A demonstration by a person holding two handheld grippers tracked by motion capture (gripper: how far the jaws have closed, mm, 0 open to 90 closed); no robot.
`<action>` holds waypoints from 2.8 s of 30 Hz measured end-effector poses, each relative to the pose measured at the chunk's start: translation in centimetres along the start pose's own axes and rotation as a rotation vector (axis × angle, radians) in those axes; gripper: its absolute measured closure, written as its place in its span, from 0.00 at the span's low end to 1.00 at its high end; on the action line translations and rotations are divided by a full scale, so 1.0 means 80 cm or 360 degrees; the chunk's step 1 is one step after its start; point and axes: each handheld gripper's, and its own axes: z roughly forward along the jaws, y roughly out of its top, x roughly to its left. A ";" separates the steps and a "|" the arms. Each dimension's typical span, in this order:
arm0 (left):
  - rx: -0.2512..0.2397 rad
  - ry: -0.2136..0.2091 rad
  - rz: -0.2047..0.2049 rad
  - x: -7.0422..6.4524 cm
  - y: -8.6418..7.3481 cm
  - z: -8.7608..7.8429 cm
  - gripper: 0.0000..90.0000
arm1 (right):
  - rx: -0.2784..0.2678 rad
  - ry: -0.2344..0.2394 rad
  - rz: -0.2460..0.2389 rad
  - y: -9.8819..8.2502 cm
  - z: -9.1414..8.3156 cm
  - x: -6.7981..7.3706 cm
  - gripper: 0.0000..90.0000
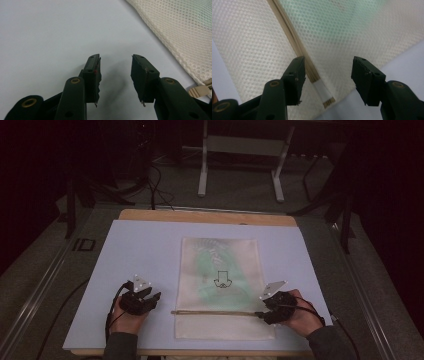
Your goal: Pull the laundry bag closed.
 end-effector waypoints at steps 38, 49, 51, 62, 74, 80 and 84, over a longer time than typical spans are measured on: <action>-0.0009 -0.0029 0.0018 -0.003 0.000 0.001 0.64 | -0.0038 0.0153 -0.0212 0.073 0.027 0.035 0.56; -0.0012 -0.0032 0.0018 -0.002 0.000 0.001 0.64 | -0.0041 0.0174 -0.0265 0.090 0.034 0.044 0.55; -0.0011 -0.0036 0.0021 -0.003 0.000 0.001 0.64 | -0.0040 0.0184 -0.0280 0.094 0.037 0.046 0.55; -0.0014 -0.0040 0.0023 -0.003 0.000 0.001 0.64 | -0.0050 0.0213 -0.0342 0.115 0.043 0.057 0.56; -0.0016 -0.0045 0.0022 -0.002 0.000 0.000 0.64 | -0.0033 0.0242 -0.0392 0.136 0.054 0.069 0.59; -0.0017 -0.0059 0.0023 -0.002 0.000 0.000 0.65 | -0.0032 0.0261 -0.0408 0.146 0.058 0.074 0.59; -0.0018 -0.0060 0.0022 -0.002 0.000 0.000 0.65 | -0.0033 0.0276 -0.0423 0.153 0.063 0.078 0.60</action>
